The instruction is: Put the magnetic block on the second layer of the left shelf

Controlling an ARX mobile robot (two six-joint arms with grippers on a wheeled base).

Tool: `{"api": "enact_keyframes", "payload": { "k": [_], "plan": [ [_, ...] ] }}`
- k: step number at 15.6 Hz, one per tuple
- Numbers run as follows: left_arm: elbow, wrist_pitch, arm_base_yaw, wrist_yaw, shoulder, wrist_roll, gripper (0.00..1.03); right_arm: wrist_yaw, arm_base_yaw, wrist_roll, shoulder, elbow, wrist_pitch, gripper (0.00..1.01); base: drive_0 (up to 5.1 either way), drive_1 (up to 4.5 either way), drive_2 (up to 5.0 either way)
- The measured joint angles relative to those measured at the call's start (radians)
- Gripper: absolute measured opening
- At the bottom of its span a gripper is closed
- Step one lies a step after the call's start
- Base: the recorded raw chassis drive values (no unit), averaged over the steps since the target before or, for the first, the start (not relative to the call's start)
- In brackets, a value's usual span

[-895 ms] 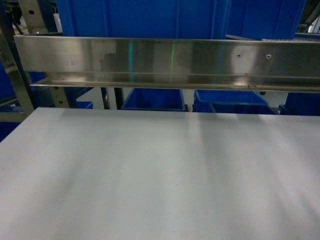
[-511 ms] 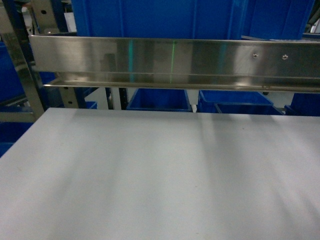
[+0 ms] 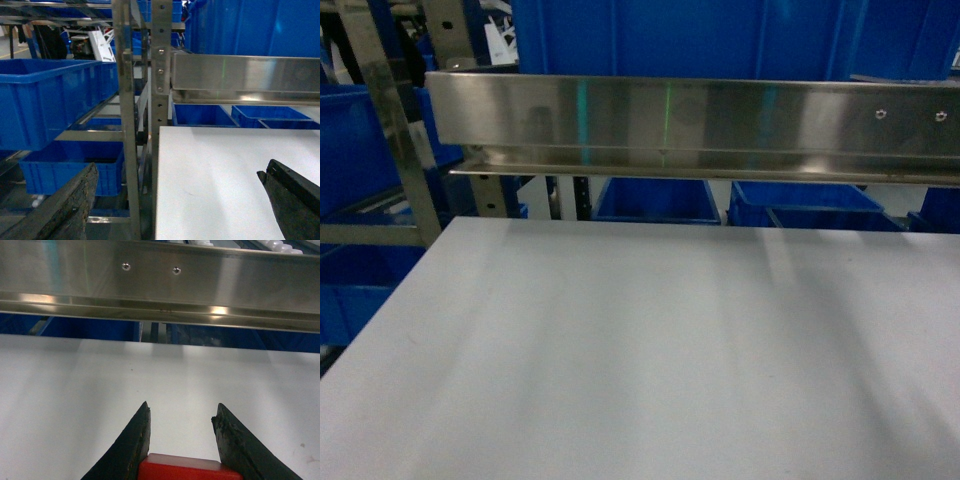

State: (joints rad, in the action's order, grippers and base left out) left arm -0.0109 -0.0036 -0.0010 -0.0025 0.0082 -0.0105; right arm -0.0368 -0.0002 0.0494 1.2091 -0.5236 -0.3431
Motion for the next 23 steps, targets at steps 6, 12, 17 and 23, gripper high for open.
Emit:
{"api": "enact_keyframes", "payload": {
  "k": [6,12,17,23],
  "plan": [
    [0.000,-0.001,0.000,0.002,0.000,0.000,0.98,0.000,0.000,0.000,0.000,0.000,0.000,0.33,-5.1,2.37,2.4],
    [0.000,-0.001,0.000,0.002,0.000,0.000,0.98,0.000,0.000,0.000,0.000,0.002,-0.002,0.33,-4.9,2.51,2.5],
    [0.000,-0.001,0.000,0.001,0.000,0.000,0.98,0.000,0.000,0.000,0.000,0.002,0.004,0.33,-4.8,2.17,2.9],
    [0.000,-0.001,0.000,0.002,0.000,0.000,0.98,0.000,0.000,0.000,0.000,0.002,0.000,0.33,-4.9,1.40,3.3]
  ]
}}
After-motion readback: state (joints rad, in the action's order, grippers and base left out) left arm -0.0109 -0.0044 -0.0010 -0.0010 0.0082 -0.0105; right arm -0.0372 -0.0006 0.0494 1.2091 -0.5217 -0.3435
